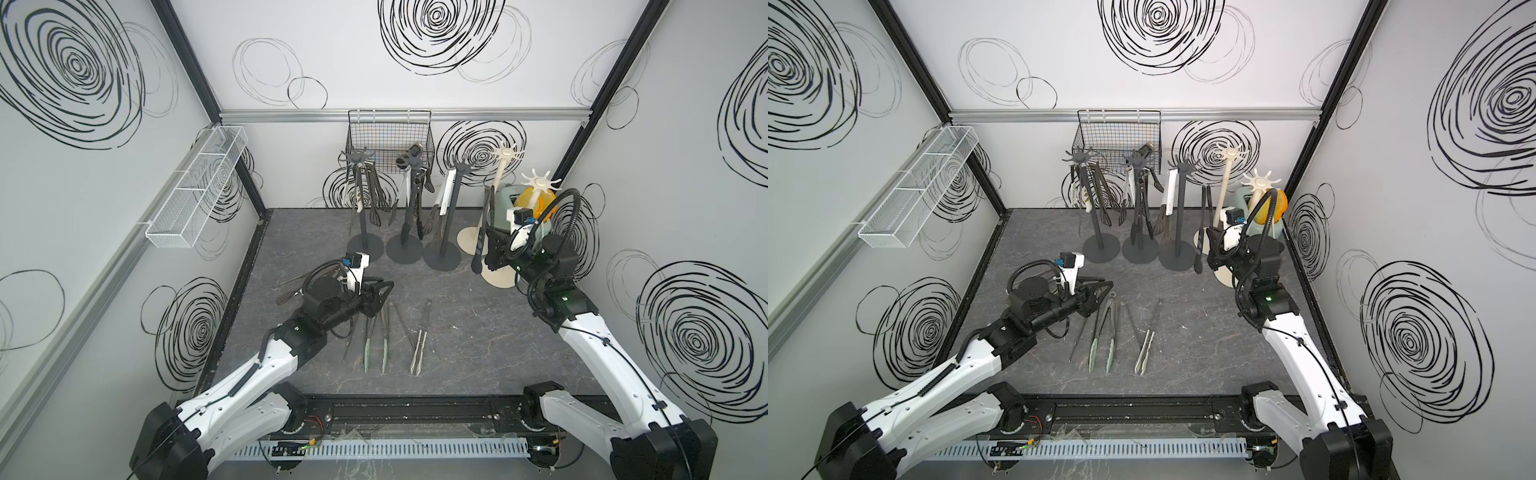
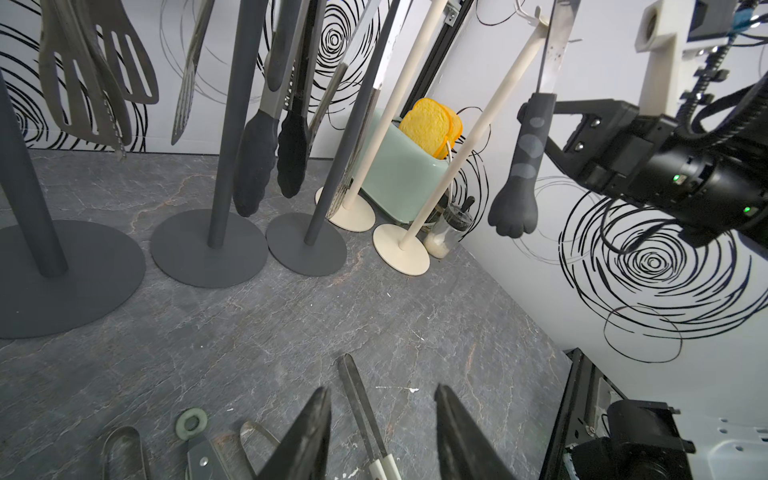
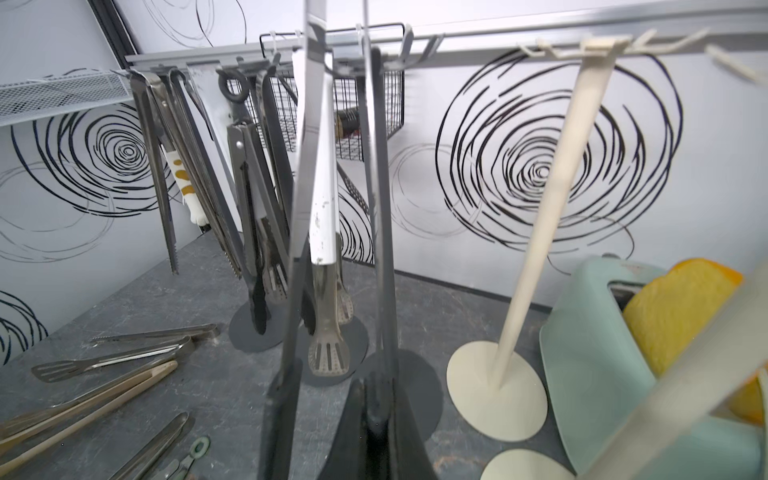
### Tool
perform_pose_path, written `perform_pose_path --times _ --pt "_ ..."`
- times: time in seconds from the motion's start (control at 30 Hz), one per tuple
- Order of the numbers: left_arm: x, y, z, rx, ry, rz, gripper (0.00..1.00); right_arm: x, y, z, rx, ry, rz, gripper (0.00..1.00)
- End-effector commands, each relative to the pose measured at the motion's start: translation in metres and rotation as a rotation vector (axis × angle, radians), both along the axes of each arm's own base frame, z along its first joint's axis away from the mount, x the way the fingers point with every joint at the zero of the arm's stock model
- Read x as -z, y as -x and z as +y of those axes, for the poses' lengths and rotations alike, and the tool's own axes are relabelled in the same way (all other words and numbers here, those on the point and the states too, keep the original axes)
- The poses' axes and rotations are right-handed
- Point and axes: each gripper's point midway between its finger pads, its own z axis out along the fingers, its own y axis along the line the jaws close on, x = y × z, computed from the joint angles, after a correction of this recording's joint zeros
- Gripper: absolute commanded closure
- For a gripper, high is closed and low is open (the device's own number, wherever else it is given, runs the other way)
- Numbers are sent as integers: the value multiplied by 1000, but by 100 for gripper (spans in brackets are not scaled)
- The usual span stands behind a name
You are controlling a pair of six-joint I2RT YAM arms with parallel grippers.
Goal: Hang food tongs on kitchen utensil racks
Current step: Hang the food tongs on the rack.
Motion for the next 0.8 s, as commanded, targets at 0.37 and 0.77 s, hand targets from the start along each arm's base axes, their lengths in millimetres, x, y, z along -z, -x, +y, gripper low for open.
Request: perform_pose_path --times 0.37,0.77 --pt "-8 -3 -1 1 35 -37 55 -58 -50 16 -93 -12 -158 100" --pt "-7 -6 -4 6 27 -35 55 -50 -83 25 -111 -6 -124 100"
